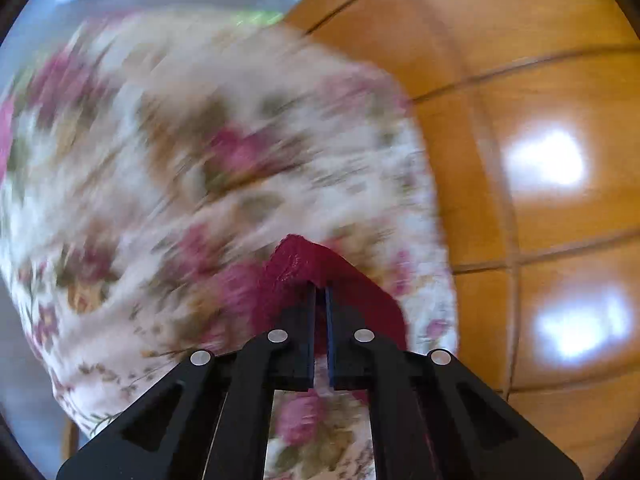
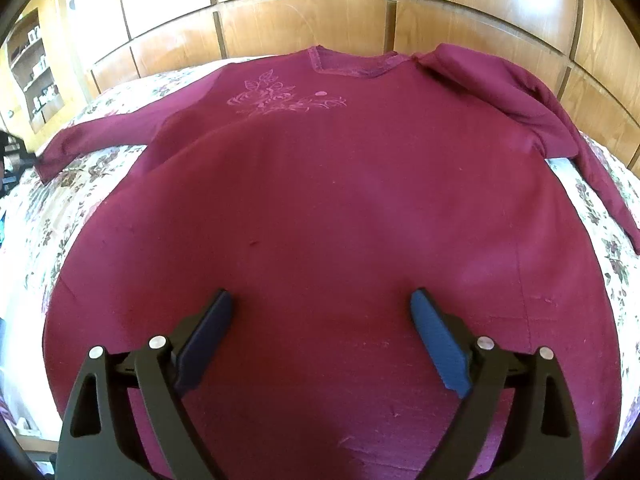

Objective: Fold small clothes

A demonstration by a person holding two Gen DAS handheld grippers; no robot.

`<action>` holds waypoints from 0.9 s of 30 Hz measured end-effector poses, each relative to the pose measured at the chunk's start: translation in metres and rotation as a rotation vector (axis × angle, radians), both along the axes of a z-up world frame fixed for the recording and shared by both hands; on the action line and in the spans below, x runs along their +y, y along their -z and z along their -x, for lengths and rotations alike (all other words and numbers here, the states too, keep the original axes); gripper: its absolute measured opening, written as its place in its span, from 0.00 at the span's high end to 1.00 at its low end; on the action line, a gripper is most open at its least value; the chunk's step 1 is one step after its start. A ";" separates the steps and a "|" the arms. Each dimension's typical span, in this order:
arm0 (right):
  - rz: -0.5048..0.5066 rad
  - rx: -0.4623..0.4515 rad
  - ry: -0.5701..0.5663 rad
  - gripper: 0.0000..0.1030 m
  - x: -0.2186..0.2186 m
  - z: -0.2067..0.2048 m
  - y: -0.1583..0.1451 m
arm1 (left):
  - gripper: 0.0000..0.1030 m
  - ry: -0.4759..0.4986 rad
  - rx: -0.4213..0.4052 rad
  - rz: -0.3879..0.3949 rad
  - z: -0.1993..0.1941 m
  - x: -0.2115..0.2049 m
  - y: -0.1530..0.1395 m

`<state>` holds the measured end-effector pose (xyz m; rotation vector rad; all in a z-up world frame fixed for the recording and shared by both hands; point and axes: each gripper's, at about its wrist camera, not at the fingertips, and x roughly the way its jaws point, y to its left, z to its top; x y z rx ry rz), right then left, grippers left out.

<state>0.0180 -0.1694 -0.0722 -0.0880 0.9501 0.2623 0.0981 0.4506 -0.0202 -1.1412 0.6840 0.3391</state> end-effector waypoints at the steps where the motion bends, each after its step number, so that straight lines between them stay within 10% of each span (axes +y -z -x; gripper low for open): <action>1: 0.002 -0.002 -0.001 0.12 0.000 0.000 0.000 | 0.98 0.021 -0.061 -0.059 0.002 -0.005 -0.018; 4: 0.001 -0.005 0.001 0.11 0.000 0.000 0.001 | 0.98 0.115 -0.264 -0.261 0.023 -0.033 -0.075; 7: 0.002 -0.013 0.004 0.09 0.001 0.001 0.002 | 0.98 0.181 -0.284 -0.393 0.048 -0.055 -0.085; 14: 0.002 -0.014 -0.002 0.09 0.001 0.001 0.002 | 1.00 0.095 0.244 -0.587 0.021 -0.034 -0.007; 18: 0.003 -0.018 0.002 0.09 0.001 0.003 0.002 | 1.00 0.031 0.382 -0.585 0.017 -0.021 0.009; 21: -0.003 -0.007 -0.003 0.08 0.000 0.001 0.002 | 1.00 0.004 0.291 -0.574 0.030 -0.035 -0.011; 27: -0.151 -0.008 0.095 0.10 -0.052 -0.005 -0.032 | 0.59 0.262 0.097 -0.589 0.032 -0.137 -0.032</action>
